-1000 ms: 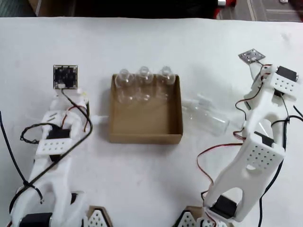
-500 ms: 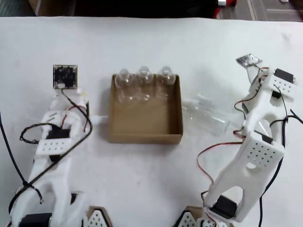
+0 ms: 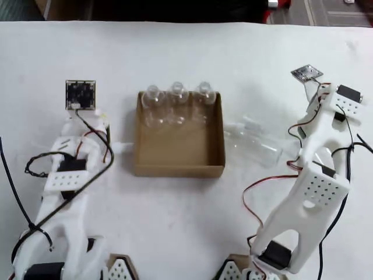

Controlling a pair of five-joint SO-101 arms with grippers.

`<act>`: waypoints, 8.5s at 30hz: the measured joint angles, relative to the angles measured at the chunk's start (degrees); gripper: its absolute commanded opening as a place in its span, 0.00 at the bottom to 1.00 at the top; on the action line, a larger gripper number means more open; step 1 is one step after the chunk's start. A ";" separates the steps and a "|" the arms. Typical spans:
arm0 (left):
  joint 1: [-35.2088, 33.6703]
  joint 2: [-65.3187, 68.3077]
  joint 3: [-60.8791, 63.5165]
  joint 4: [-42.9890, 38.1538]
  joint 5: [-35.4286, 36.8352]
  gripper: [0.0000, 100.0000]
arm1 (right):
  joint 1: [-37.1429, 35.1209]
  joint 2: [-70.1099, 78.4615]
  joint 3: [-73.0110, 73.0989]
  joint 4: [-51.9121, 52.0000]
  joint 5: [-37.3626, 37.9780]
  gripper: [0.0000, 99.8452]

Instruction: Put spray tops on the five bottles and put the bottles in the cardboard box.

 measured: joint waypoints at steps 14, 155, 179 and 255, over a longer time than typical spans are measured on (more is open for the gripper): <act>0.00 0.00 0.00 0.00 0.00 0.02 | -1.49 -13.36 -0.44 9.67 0.00 0.02; 0.00 0.00 0.00 0.00 0.00 0.02 | -62.95 -72.53 109.71 -106.55 -51.43 0.16; 0.00 0.00 0.00 0.00 0.00 0.02 | -40.44 -132.66 121.32 -79.30 -60.75 0.17; 0.00 0.00 0.00 0.00 0.00 0.02 | -37.36 -137.76 124.57 -68.66 -61.71 0.17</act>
